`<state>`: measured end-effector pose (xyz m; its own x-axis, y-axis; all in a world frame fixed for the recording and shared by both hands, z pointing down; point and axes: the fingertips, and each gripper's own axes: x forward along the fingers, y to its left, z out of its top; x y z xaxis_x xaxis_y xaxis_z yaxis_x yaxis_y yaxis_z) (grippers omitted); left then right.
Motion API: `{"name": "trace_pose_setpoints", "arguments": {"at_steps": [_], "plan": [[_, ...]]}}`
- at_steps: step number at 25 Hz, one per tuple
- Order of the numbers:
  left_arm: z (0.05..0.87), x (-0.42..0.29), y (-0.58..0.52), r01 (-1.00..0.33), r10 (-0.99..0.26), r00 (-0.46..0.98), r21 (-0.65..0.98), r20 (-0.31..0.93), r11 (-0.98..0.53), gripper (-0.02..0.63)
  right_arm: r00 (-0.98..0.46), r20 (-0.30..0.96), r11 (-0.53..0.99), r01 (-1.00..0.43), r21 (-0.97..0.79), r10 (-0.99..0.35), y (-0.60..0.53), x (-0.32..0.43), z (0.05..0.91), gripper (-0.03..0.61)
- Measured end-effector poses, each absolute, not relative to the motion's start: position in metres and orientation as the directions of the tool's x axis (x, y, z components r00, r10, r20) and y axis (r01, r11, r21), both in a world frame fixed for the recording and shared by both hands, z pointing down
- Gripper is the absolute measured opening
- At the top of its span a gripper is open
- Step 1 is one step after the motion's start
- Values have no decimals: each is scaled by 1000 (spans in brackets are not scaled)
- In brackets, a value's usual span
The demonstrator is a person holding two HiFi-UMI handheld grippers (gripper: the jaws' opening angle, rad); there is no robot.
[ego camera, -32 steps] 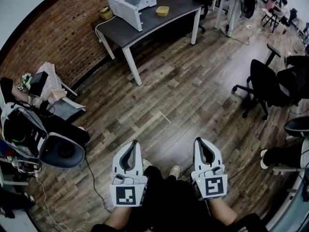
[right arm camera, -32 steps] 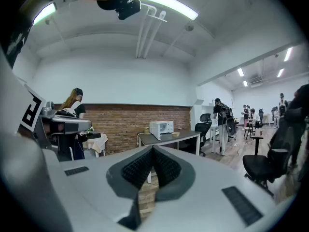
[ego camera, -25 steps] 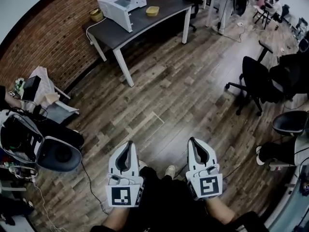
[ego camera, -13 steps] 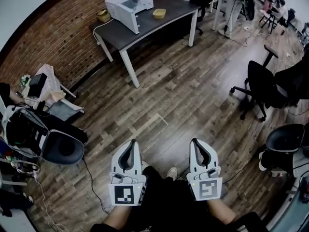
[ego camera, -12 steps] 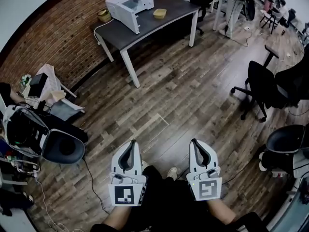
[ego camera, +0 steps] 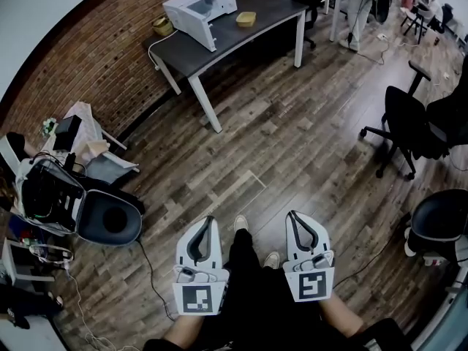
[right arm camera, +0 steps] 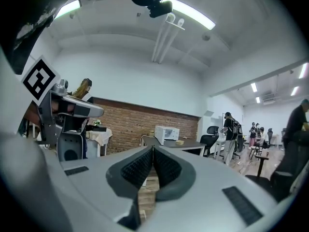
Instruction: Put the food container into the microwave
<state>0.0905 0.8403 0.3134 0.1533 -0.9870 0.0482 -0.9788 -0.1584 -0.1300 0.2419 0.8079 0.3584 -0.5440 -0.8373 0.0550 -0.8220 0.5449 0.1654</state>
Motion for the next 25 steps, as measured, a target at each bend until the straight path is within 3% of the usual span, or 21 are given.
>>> {"name": "trace_pose_setpoints", "arguments": {"at_steps": [8,12,16,20,25], "plan": [[324,105,806,-960,-966,244,-118,80,-253,-2,-483,105,493,-836,240,-870,790,256,364,64],[322,117,788,-947,-954,292,-116,72,-299,-2,-455,102,466,-861,202,-885,781,267,371,64],[326,121,790,-925,-940,324,-175,108,-339,-2,-429,176,455,-876,159,-886,775,271,397,64],[350,105,781,-941,-944,269,-157,190,-300,-2,-461,159,484,-859,167,-873,755,262,402,64],[356,89,755,-954,-953,250,-125,170,-272,-2,-483,207,513,-848,130,-851,731,244,420,64]]}}
